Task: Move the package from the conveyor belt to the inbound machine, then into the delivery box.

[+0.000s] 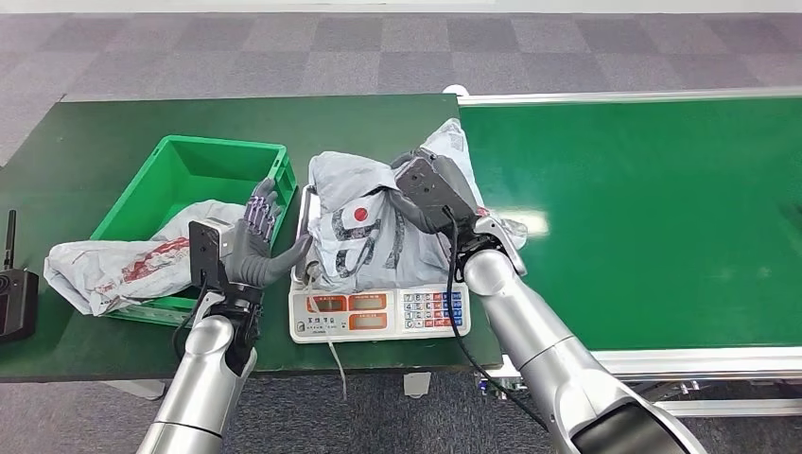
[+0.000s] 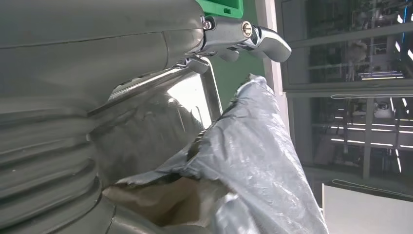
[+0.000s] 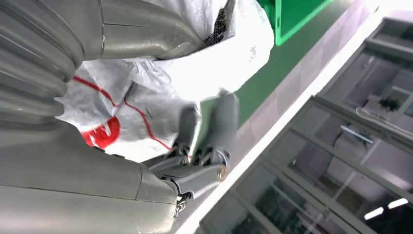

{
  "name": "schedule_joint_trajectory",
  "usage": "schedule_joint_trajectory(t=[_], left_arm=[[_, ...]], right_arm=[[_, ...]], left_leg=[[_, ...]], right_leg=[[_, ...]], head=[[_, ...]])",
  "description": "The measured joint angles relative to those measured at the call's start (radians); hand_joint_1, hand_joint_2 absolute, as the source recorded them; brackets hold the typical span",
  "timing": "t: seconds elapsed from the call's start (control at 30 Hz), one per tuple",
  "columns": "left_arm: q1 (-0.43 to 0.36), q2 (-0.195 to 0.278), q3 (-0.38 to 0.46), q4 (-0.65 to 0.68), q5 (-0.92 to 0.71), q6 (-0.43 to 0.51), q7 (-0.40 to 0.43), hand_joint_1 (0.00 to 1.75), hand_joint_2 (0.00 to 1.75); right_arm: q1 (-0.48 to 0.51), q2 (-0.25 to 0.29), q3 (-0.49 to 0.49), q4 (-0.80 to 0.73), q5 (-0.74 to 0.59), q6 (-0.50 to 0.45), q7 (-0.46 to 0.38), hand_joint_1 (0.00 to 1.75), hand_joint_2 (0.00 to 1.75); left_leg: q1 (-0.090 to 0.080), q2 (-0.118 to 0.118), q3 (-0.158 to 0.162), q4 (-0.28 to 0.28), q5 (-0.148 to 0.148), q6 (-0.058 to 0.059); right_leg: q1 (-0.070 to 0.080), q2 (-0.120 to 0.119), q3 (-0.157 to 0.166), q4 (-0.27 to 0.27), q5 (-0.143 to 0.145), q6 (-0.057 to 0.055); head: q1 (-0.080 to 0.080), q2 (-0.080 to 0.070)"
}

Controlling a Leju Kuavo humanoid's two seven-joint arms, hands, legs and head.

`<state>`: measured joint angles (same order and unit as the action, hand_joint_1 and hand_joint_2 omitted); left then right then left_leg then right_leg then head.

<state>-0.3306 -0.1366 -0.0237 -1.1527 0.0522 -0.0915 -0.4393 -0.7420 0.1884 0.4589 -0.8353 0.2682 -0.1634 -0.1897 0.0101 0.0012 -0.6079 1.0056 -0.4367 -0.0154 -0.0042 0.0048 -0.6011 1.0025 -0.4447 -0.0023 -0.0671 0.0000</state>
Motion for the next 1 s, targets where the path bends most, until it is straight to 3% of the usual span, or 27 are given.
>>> schedule_joint_trajectory(t=[0.13, 0.3, 0.47, 0.6, 0.73, 0.87, 1.0], left_arm=[[0.005, 0.002, -0.001, -0.007, -0.026, 0.016, 0.003, 0.00, 1.75], [0.002, 0.008, -0.024, -0.017, -0.147, 0.077, 0.014, 0.00, 1.75], [-0.045, 0.017, -0.069, 0.000, -0.272, 0.110, 0.034, 0.00, 1.75], [-0.130, 0.019, -0.121, 0.056, -0.363, 0.113, 0.057, 0.00, 1.75], [-0.255, 0.021, -0.222, 0.163, -0.517, 0.037, 0.081, 0.00, 1.75], [-0.368, 0.013, -0.335, 0.313, -0.687, -0.021, 0.060, 0.00, 1.75], [-0.466, -0.013, -0.463, 0.494, -0.821, -0.135, 0.011, 0.00, 1.75]], right_arm=[[0.007, -0.002, -0.001, 0.011, -0.063, 0.027, -0.026, 0.00, 1.75], [0.046, -0.022, -0.043, 0.010, -0.234, 0.100, -0.081, 0.00, 1.75], [0.087, -0.039, -0.101, 0.012, -0.365, 0.193, -0.146, 0.00, 1.75], [0.100, -0.043, -0.132, 0.026, -0.425, 0.247, -0.178, 0.00, 1.75], [0.098, -0.037, -0.137, 0.046, -0.444, 0.288, -0.194, 0.00, 1.75], [0.098, -0.031, -0.137, 0.053, -0.455, 0.310, -0.199, 0.00, 1.75], [0.098, -0.030, -0.138, 0.053, -0.464, 0.322, -0.194, 0.00, 1.75]], left_leg=[[0.000, 0.000, 0.000, 0.000, 0.000, 0.000], [0.000, -0.001, 0.000, 0.000, 0.000, 0.000], [0.000, 0.000, 0.000, 0.000, 0.000, 0.000], [0.000, -0.001, 0.000, 0.000, 0.001, 0.000], [0.000, -0.002, -0.001, 0.001, 0.002, 0.000], [0.000, -0.001, 0.000, 0.001, 0.002, 0.000], [-0.001, -0.002, 0.000, 0.001, 0.002, 0.000]], right_leg=[[0.000, 0.000, 0.000, 0.000, 0.000, 0.000], [0.000, 0.000, 0.000, -0.001, 0.000, 0.000], [0.000, 0.000, -0.001, -0.001, 0.000, 0.000], [0.000, 0.000, -0.001, -0.001, 0.001, 0.000], [0.000, -0.001, 0.000, 0.000, 0.002, 0.001], [0.000, -0.001, -0.001, 0.000, 0.002, 0.000], [-0.001, -0.001, 0.000, 0.000, 0.002, 0.001]], head=[[0.000, 0.000], [0.000, 0.000], [0.000, 0.000], [0.000, 0.000], [0.000, 0.000], [0.000, 0.000], [0.000, 0.000]])
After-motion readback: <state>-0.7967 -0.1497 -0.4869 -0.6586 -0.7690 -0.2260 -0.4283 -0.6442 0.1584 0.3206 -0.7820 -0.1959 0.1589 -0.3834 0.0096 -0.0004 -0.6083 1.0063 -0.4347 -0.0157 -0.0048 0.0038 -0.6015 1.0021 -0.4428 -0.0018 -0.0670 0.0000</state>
